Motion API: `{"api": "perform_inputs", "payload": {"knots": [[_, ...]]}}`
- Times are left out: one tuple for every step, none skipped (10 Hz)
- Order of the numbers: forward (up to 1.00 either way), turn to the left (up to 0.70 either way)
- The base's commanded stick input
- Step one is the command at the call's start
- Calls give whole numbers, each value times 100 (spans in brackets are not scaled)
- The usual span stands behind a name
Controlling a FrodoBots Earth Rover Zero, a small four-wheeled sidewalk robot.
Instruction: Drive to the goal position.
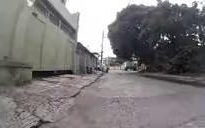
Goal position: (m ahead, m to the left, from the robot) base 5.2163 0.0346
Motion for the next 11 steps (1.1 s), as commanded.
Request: {"api": "perform_inputs", "payload": {"knots": [[100, -25], [100, -11], [100, 0], [100, 0], [100, 0], [100, 0], [100, 0], [100, -8], [100, -26], [100, -34], [100, -19]]}}
